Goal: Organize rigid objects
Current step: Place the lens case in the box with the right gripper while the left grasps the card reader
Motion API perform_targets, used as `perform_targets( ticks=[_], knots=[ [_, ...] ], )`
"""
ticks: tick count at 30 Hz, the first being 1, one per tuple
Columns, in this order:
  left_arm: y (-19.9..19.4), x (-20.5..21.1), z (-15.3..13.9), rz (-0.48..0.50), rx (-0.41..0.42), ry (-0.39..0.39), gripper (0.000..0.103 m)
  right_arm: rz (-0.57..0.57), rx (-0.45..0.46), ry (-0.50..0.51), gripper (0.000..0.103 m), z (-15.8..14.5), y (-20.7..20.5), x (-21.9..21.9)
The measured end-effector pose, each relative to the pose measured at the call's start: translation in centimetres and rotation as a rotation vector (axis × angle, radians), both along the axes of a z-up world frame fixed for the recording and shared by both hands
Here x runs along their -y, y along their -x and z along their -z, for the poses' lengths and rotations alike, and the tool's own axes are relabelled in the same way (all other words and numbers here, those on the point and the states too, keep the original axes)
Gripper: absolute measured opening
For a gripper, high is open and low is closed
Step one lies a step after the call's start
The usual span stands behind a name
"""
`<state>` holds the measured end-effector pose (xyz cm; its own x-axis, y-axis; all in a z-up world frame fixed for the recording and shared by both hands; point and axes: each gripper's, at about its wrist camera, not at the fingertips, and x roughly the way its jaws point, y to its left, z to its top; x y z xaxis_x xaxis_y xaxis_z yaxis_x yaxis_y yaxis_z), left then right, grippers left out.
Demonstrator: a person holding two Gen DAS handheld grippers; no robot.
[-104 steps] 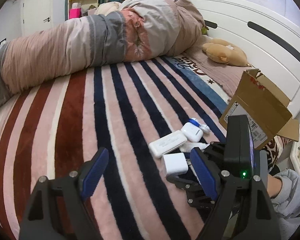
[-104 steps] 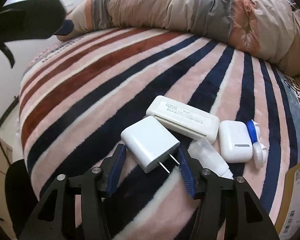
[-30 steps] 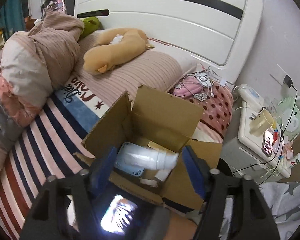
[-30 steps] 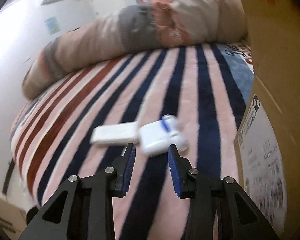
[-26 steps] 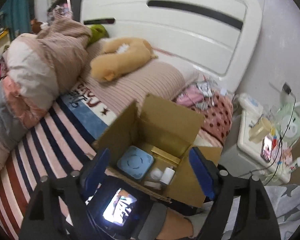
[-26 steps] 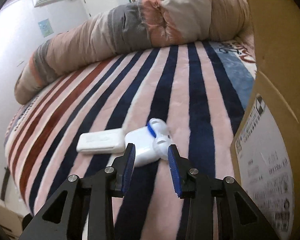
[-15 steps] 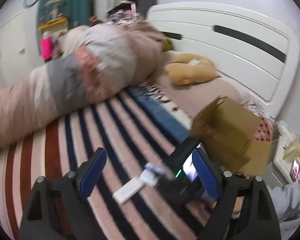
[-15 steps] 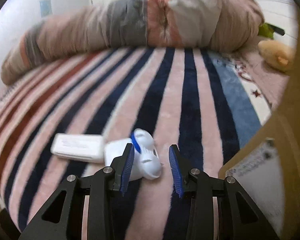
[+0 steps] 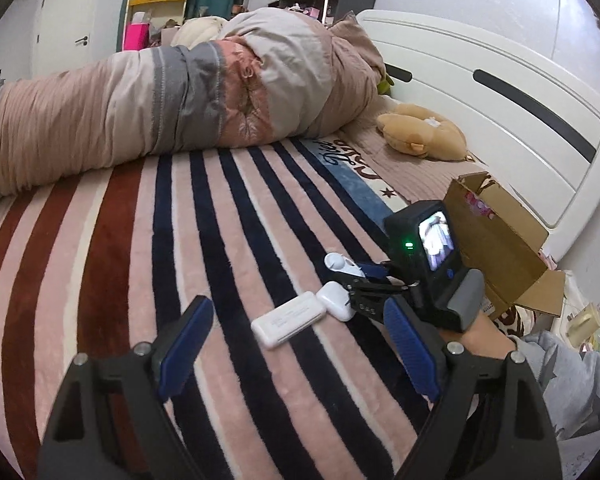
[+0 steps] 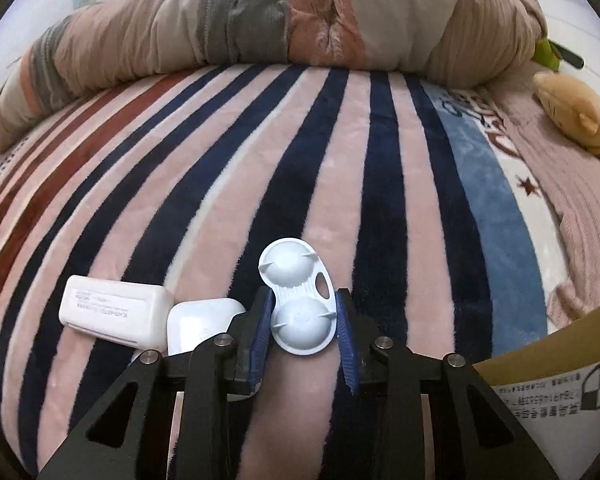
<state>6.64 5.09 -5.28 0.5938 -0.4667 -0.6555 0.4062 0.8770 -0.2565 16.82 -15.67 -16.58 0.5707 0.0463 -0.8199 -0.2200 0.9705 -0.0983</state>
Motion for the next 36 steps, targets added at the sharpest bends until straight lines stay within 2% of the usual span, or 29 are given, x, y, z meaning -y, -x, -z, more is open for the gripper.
perform_targets(
  ticks=[3, 5, 9, 13, 15, 19, 22, 25, 29, 30, 31, 33, 34, 36],
  knots=[
    [-0.2, -0.2, 0.8, -0.020, 0.004, -0.017, 0.085, -0.039, 0.053, -0.021, 0.026, -2.1, 1.9, -0.9],
    [-0.5, -0.1, 2.0, -0.019, -0.008, -0.028, 0.085, -0.100, 0.088, -0.070, 0.026, -4.6, 4.1, -1.8],
    [-2.1, 1.2, 5.6, 0.001, -0.013, -0.084, 0.085, -0.227, 0.223, -0.148, 0.026, -12.5, 10.0, -3.0],
    [-4.2, 3.9, 8.8, 0.092, 0.018, -0.179, 0.085, -0.232, 0.301, -0.189, 0.026, -18.8, 14.0, -0.2],
    [-5.2, 5.1, 9.9, 0.141, 0.009, -0.212, 0.085, -0.193, 0.292, -0.173, 0.026, -20.3, 15.0, 2.5],
    [-6.4, 7.3, 11.7, 0.229, -0.033, -0.256, 0.084, -0.062, 0.227, -0.083, 0.026, -20.1, 14.8, 8.5],
    [-5.9, 8.1, 12.3, 0.254, -0.054, -0.271, 0.061, 0.032, 0.159, -0.026, 0.027, -18.1, 14.1, 12.1],
    [-4.7, 8.3, 12.1, 0.277, -0.058, -0.289, 0.039, 0.055, 0.103, 0.006, 0.027, -16.2, 13.4, 13.5],
    [-4.8, 8.7, 12.1, 0.269, -0.052, -0.295, 0.038, 0.059, 0.043, 0.012, 0.027, -14.7, 12.6, 14.1],
    [-5.1, 8.9, 12.1, 0.260, -0.046, -0.289, 0.040, 0.064, 0.033, 0.014, 0.027, -14.4, 12.4, 14.4],
    [-5.4, 9.2, 12.2, 0.247, -0.041, -0.285, 0.047, 0.067, 0.019, 0.014, 0.027, -14.1, 12.5, 14.5],
    [-6.2, 9.8, 12.6, 0.229, -0.039, -0.288, 0.050, 0.074, 0.006, 0.024, 0.028, -13.9, 12.6, 14.4],
    [-6.2, 9.9, 12.7, 0.223, -0.040, -0.289, 0.049, 0.076, 0.009, 0.036, 0.031, -13.9, 12.8, 14.3],
    [-6.2, 10.0, 12.5, 0.219, -0.040, -0.281, 0.033, 0.073, 0.017, 0.042, 0.032, -14.0, 13.0, 14.1]
  ],
)
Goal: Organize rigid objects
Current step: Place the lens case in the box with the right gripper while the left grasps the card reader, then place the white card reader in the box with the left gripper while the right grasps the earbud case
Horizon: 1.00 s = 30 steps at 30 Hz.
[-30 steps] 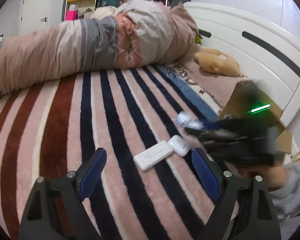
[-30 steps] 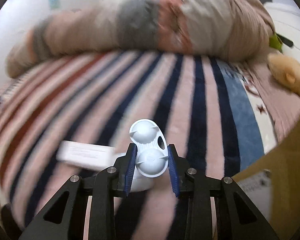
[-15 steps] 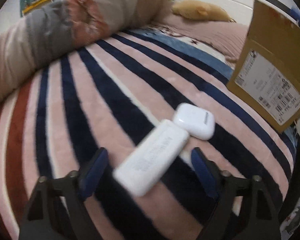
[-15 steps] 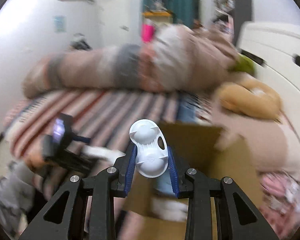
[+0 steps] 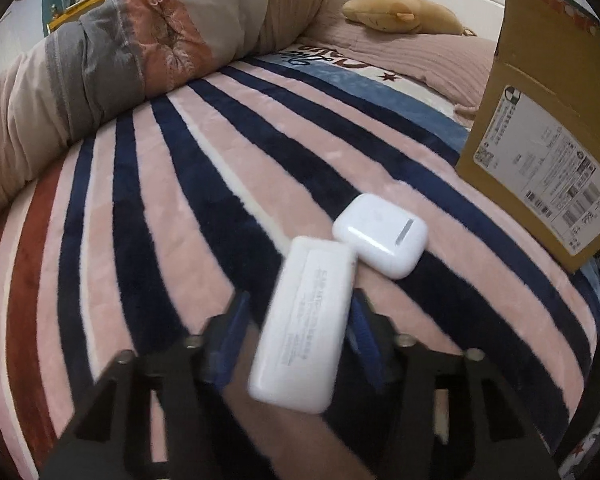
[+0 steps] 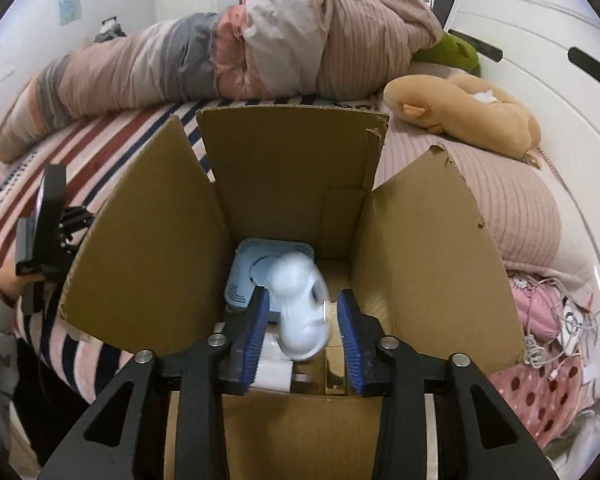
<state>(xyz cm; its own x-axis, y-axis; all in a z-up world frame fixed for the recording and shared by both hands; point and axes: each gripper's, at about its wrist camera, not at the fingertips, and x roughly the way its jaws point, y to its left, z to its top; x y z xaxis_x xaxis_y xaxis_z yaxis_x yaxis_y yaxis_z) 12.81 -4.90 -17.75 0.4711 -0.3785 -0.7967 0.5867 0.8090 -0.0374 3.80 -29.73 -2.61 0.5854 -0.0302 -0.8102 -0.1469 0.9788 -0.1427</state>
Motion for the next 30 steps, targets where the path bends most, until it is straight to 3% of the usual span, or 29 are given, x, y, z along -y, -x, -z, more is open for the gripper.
perform_targets(
  ticks=[3, 6, 8, 11, 15, 16, 19, 23, 27, 30],
  knots=[
    [0.3, -0.2, -0.5, -0.022, 0.006, -0.014, 0.032, -0.020, 0.050, -0.027, 0.032, -0.9, 0.7, -0.6],
    [0.9, -1.2, -2.1, -0.059, 0.031, -0.018, 0.032, -0.110, 0.130, -0.100, 0.032, -2.8, 1.7, -3.1],
    [1.6, -2.1, -4.6, -0.099, 0.089, -0.023, 0.032, -0.206, 0.168, -0.145, 0.032, -3.9, 2.5, -5.8],
    [2.9, -3.2, -10.3, -0.128, 0.185, -0.036, 0.032, -0.338, 0.147, -0.227, 0.032, -4.1, 2.9, -9.9],
    [4.9, -2.9, -17.6, -0.088, 0.248, 0.000, 0.032, -0.446, 0.074, -0.275, 0.032, -1.2, 2.7, -14.6],
    [5.6, -2.4, -19.2, -0.071, 0.256, 0.012, 0.032, -0.448, 0.044, -0.281, 0.034, 0.3, 2.2, -15.5],
    [7.1, 0.2, -22.9, 0.000, 0.262, 0.054, 0.032, -0.346, -0.025, -0.297, 0.054, 5.0, -0.6, -16.4],
    [7.5, 5.9, -25.8, 0.144, 0.217, 0.105, 0.032, -0.173, -0.001, -0.221, 0.055, 10.2, -4.7, -15.7],
    [7.1, 12.2, -25.1, 0.240, 0.153, 0.073, 0.032, -0.135, -0.031, -0.185, 0.056, 13.2, -8.2, -15.7],
    [7.0, 16.2, -22.9, 0.313, 0.093, 0.008, 0.032, -0.148, -0.021, -0.125, 0.056, 14.2, -9.1, -16.0]
  ],
)
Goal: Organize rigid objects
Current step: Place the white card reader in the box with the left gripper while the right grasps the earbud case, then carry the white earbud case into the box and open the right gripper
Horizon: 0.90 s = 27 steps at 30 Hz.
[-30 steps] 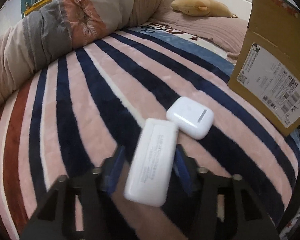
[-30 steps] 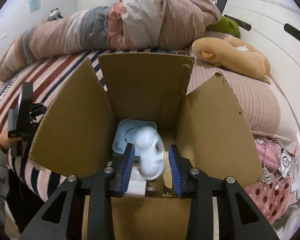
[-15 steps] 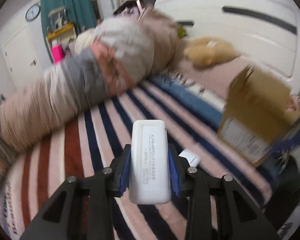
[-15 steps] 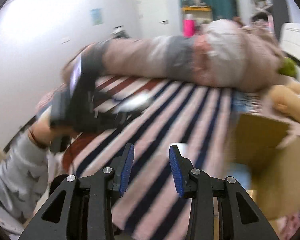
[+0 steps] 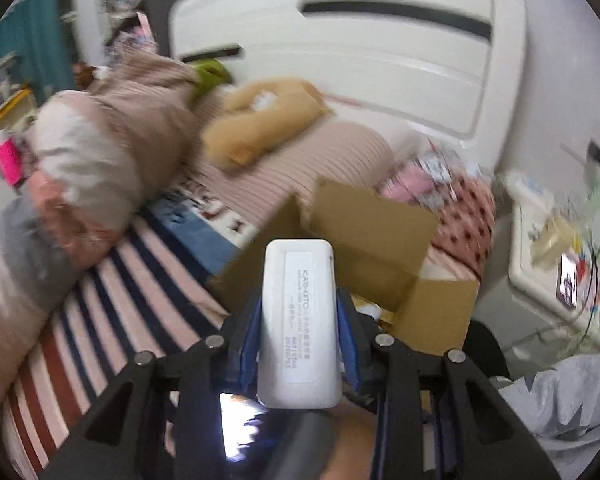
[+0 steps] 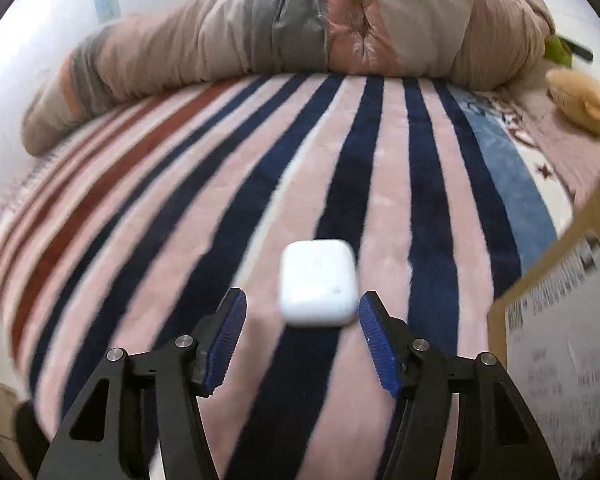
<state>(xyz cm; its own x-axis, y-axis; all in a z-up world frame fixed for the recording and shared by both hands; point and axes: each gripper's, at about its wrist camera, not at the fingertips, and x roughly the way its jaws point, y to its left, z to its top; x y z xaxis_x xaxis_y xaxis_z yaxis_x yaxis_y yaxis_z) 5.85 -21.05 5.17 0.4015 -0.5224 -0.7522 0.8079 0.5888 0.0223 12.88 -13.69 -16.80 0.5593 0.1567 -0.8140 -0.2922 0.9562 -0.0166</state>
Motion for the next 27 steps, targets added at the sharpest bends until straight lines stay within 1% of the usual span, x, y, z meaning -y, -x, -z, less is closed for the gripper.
perform_targets(
  ticks=[3, 6, 7, 8, 9, 10, 12, 15, 16, 17, 19, 21, 23, 24, 27],
  knots=[
    [0.2, 2.8, 2.3, 0.040, -0.064, -0.079, 0.032, -0.010, -0.011, 0.012, 0.056, 0.8, -0.8, -0.1],
    [0.0, 3.7, 3.9, 0.047, -0.094, -0.109, 0.034, -0.015, -0.009, 0.013, 0.056, 0.7, -1.0, -0.6],
    [-0.1, 3.5, 4.1, 0.045, -0.094, -0.111, 0.041, -0.016, -0.010, 0.010, 0.056, 0.8, -1.4, -0.6],
    [0.0, 3.3, 4.1, 0.038, -0.089, -0.109, 0.050, -0.016, -0.010, 0.006, 0.055, 0.9, -1.4, -0.5],
    [0.0, 3.1, 3.9, 0.027, -0.079, -0.102, 0.054, -0.014, -0.009, 0.004, 0.054, 0.9, -1.3, -0.4],
    [0.0, 2.7, 3.5, 0.017, -0.073, -0.087, 0.058, -0.009, -0.004, 0.010, 0.050, 0.9, -1.1, -0.4],
    [-0.3, 1.9, 2.9, 0.008, -0.080, -0.053, 0.058, -0.008, 0.003, 0.010, 0.040, 0.6, -0.9, -0.3],
    [-0.7, -0.7, 1.4, -0.038, -0.081, 0.012, 0.059, -0.010, 0.022, 0.018, 0.040, 0.3, -0.4, -0.7],
    [-0.8, -1.8, 0.8, -0.062, -0.072, 0.031, 0.061, -0.028, 0.030, 0.016, 0.040, -0.1, 0.0, -0.9],
    [-0.9, -3.1, 0.3, -0.094, -0.061, 0.051, 0.067, -0.044, 0.033, 0.015, 0.040, -0.5, 0.5, -1.1],
    [-1.0, -5.7, -0.5, -0.160, -0.039, 0.084, 0.074, -0.088, 0.036, -0.006, 0.040, -1.6, 2.1, -1.4],
    [-0.9, -8.4, -1.1, -0.216, -0.019, 0.114, 0.077, -0.140, 0.029, -0.046, 0.039, -3.0, 4.3, -1.3],
    [-0.7, -11.0, -1.5, -0.277, 0.003, 0.135, 0.083, -0.200, 0.025, -0.080, 0.039, -4.8, 7.1, -1.0],
    [-0.5, -12.0, -1.5, -0.304, 0.015, 0.140, 0.084, -0.227, 0.025, -0.096, 0.039, -5.8, 8.5, -0.7],
    [-0.1, -13.8, -1.3, -0.335, 0.019, 0.164, 0.087, -0.287, 0.044, -0.141, 0.039, -9.5, 12.7, 1.1]
  ],
)
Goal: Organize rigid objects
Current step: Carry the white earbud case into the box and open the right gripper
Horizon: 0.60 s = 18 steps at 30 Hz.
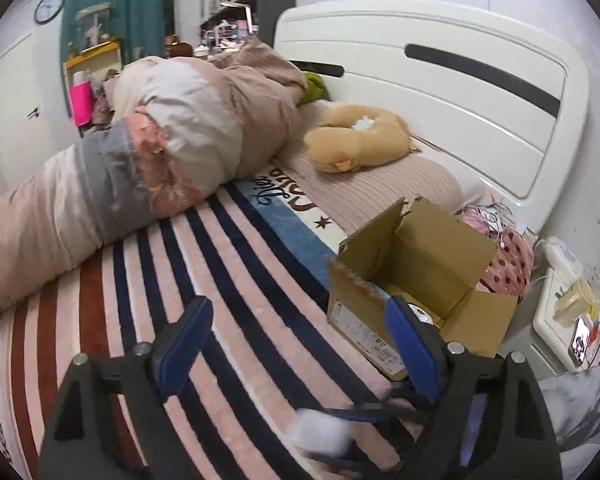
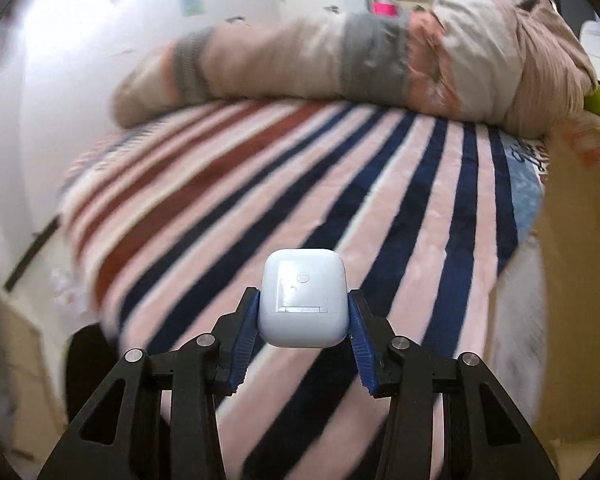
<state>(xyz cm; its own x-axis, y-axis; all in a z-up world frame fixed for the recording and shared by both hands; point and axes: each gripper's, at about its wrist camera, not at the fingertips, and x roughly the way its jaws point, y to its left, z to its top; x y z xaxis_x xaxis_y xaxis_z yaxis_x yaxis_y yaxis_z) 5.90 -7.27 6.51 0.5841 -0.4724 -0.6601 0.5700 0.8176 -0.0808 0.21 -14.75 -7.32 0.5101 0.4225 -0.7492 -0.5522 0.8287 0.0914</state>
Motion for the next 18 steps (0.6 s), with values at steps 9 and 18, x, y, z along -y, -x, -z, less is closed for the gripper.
perform_targets(
  ticks=[9, 18],
  knots=[
    [1.4, 0.3, 1.0, -0.034, 0.028, 0.053, 0.099, 0.228, 0.196, 0.051, 0.039, -11.3, 2.5, 10.8],
    [1.1, 3.2, 3.2, -0.052, 0.012, 0.047, 0.100, 0.387, 0.035, 0.379, 0.040, -5.7, -6.6, 14.4]
  ],
)
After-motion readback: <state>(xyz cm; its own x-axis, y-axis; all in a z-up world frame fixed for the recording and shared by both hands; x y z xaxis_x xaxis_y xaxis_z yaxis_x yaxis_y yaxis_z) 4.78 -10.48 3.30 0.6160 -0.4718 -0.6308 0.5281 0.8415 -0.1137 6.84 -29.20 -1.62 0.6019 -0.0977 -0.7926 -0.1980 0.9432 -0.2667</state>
